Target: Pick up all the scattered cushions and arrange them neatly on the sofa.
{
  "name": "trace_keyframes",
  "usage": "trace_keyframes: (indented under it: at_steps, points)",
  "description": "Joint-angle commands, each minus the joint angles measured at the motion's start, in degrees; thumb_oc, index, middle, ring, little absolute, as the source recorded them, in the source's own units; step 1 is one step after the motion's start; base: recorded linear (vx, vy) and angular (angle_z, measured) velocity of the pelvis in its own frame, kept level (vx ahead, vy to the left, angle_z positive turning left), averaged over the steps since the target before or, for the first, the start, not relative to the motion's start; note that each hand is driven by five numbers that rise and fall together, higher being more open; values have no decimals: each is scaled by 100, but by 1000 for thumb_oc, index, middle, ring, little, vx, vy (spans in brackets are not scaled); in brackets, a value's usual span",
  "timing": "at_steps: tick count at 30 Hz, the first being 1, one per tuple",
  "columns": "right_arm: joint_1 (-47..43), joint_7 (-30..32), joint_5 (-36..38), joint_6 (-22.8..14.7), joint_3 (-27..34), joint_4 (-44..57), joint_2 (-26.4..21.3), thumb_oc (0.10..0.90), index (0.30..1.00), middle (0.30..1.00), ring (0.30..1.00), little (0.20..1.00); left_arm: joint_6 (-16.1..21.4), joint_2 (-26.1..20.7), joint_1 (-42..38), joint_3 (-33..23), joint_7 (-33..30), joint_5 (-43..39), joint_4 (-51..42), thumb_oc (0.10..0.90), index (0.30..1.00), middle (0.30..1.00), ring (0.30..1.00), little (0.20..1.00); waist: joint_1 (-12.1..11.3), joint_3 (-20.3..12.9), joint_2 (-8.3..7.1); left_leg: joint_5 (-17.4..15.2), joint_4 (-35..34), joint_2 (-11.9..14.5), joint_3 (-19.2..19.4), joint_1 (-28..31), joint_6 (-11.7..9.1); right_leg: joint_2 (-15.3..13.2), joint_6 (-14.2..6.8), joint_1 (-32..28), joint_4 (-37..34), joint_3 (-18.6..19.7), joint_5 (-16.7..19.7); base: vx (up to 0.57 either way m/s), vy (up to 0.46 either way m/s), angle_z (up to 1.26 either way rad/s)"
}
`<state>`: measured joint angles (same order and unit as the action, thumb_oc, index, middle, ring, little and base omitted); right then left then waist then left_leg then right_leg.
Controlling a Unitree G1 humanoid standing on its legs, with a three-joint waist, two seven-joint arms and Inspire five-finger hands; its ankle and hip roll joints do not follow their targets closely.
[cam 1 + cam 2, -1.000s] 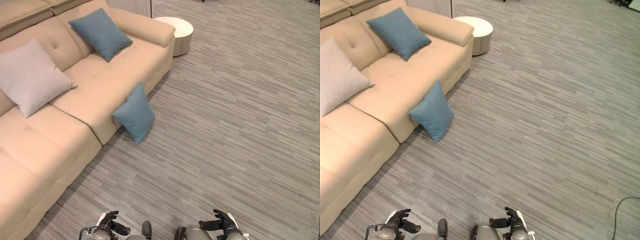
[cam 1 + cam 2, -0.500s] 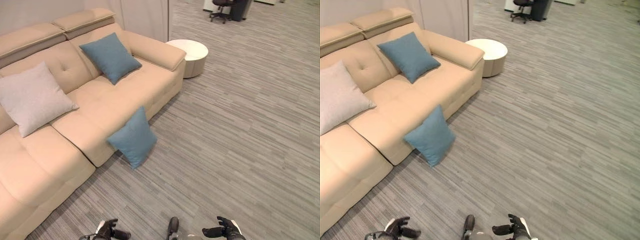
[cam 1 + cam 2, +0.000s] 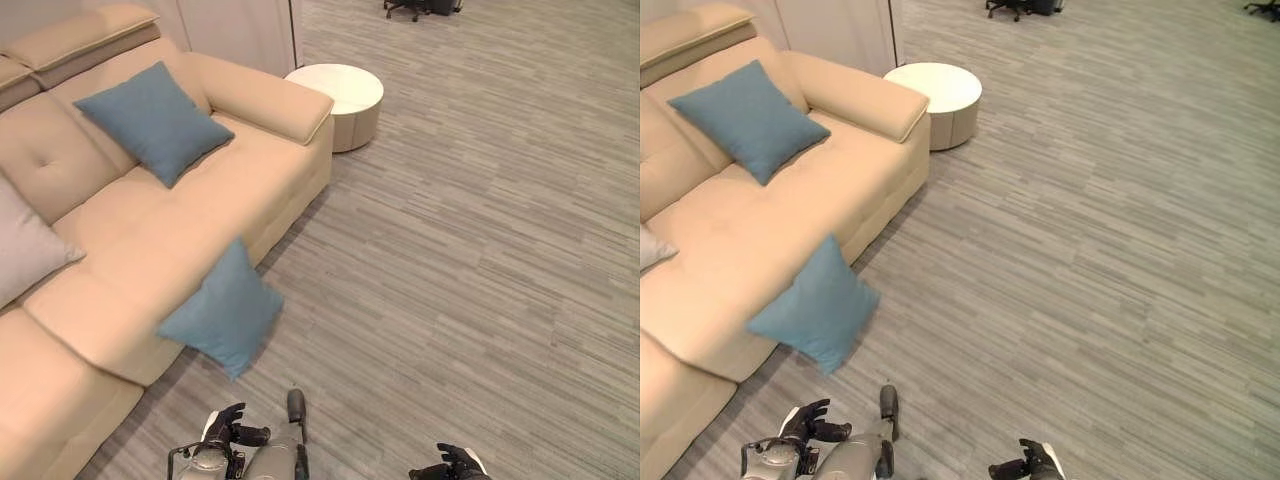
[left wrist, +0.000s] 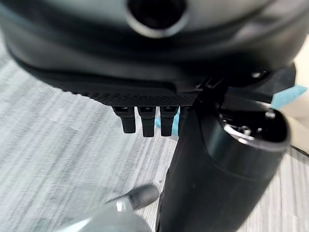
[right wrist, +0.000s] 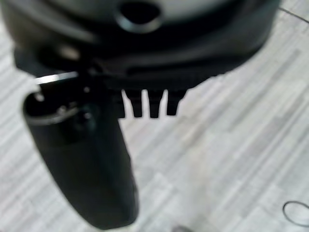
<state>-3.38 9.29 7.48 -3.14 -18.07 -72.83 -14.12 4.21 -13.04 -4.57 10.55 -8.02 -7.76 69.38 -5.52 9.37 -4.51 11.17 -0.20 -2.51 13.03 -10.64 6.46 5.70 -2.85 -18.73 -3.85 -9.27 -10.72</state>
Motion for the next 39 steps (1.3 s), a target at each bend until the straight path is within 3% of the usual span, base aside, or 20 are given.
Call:
trace_keyframes:
  at_steps: [1,2,3,5,8,10,11,12,13,15,16,17,22,23,26,28,31,33,36,39]
  points:
    - [114,81,-125,-115,145,293,-140,800,900,900,900,900,-65,-75,103,190,33,107,-46,800,900,900,900,900,-269,-36,-83,-634,477,185,-66,-210,-559,-338,-155,542,828,-124,-65,383,158,29]
    - [107,40,-146,-118,156,315,-114,800,900,900,900,900,-65,-133,55,187,44,92,-120,800,900,900,900,900,-258,-27,-175,-866,483,84,-79,-23,-435,-512,-524,885,1707,-268,279,180,98,32]
    - [105,40,-146,-118,156,315,-115,800,900,900,900,900,-65,-132,53,187,44,92,-120,800,900,900,900,900,-262,-43,-165,-858,484,100,-77,-44,-438,-498,-519,905,1698,-262,296,234,138,29]
    - [40,-7,-142,-137,192,436,-100,800,900,900,900,900,-57,-205,-54,249,14,71,-189,800,900,900,900,900,-98,121,-128,-1111,530,45,-264,254,-300,-782,-971,1555,3032,-379,1110,204,88,40]
    - [18,3,-135,-145,205,474,-114,800,900,900,900,900,-42,-233,-120,285,-11,41,-237,800,900,900,900,900,-30,183,22,-1223,473,86,-477,533,-250,-908,-898,1984,3412,-523,1090,291,58,84]
    - [-9,17,-97,-179,205,517,-129,800,900,900,900,900,-19,-214,-180,347,-9,45,-243,800,900,900,900,900,104,275,169,-1299,360,86,-835,863,-274,-978,-576,2413,3053,-581,699,356,-23,66]
    - [-9,2,-60,-197,190,548,-134,800,900,900,900,900,-12,-190,-194,402,-6,118,-183,800,900,900,900,900,227,328,166,-1389,345,14,-1118,1053,-300,-849,-437,2538,2441,-258,510,281,-54,91]
    - [-10,2,-60,-196,190,548,-134,800,900,900,900,900,-12,-189,-195,402,-6,118,-183,800,900,900,900,900,230,317,172,-1381,343,21,-1121,1040,-302,-841,-434,2542,2418,-263,530,304,-82,105]
    - [9,9,-35,-205,171,565,-145,800,900,900,900,900,-3,-167,-198,420,-11,172,-119,800,900,900,900,900,309,344,136,-1442,350,-63,-1302,1134,-319,-737,-398,2623,1956,54,552,223,-69,103]
    - [23,-12,27,-200,179,612,-168,800,900,900,900,900,12,-132,-219,447,-12,223,-59,800,900,900,900,900,448,356,104,-1516,345,-176,-1601,1235,-365,-588,-408,2825,1353,615,722,239,-75,99]
    - [24,-13,28,-200,178,612,-170,800,900,900,900,900,13,-130,-219,447,-12,223,-58,800,900,900,900,900,454,373,113,-1527,347,-169,-1609,1257,-366,-582,-406,2796,1343,606,720,234,-117,116]
    - [34,-19,44,-200,165,637,-197,800,900,900,900,900,28,-105,-261,482,-23,252,26,800,900,900,900,900,522,407,79,-1609,381,-274,-1925,1314,-406,-553,-447,2965,1086,865,969,235,-121,118]
    - [82,-50,14,-229,170,630,-224,800,900,900,900,900,56,-72,-233,523,8,325,130,800,900,900,900,900,579,359,59,-1799,453,-327,-2374,1448,-538,-668,-343,2721,941,623,960,204,-151,128]
    - [86,-70,23,-260,204,644,-238,800,900,900,900,900,57,-62,-212,507,31,316,148,800,900,900,900,900,598,294,75,-1859,579,-261,-2413,1442,-652,-690,-268,2609,866,486,922,195,-189,107]
    - [21,-61,33,-308,192,676,-299,800,900,900,900,900,68,-49,-223,495,40,252,85,800,900,900,900,900,589,369,65,-1787,1322,-120,-2054,1084,-866,-750,-156,2291,751,210,820,139,-173,96]
    - [-37,-25,39,-280,185,681,-338,800,900,900,900,900,61,-34,-244,471,11,163,17,800,900,900,900,900,566,453,55,-1798,1818,146,-1337,688,-878,-828,-86,2095,705,-56,708,67,-123,48]
    - [9,-14,72,-263,221,648,-355,800,900,900,900,900,56,-53,-239,478,6,196,-13,800,900,900,900,900,525,396,23,-1759,1395,331,-678,419,-755,-840,-76,1858,507,-378,587,176,-99,57]
    - [31,-12,74,-256,229,615,-338,800,900,900,900,900,47,-59,-224,473,-6,223,-1,800,900,900,900,900,530,367,33,-1603,1175,315,-637,346,-764,-793,-80,1808,460,-430,553,173,-48,79]
    - [93,21,48,-212,230,543,-317,800,900,900,900,900,34,-97,-181,437,-3,261,-9,800,900,900,900,900,432,344,53,-937,717,337,-326,-255,-848,-569,-36,1460,268,-434,377,261,-38,44]
    - [104,47,14,-186,201,528,-310,800,900,900,900,900,34,-124,-129,417,-17,250,-25,800,900,900,900,900,337,380,32,-800,576,361,-203,-459,-888,-487,-10,1276,266,-340,254,266,29,12]
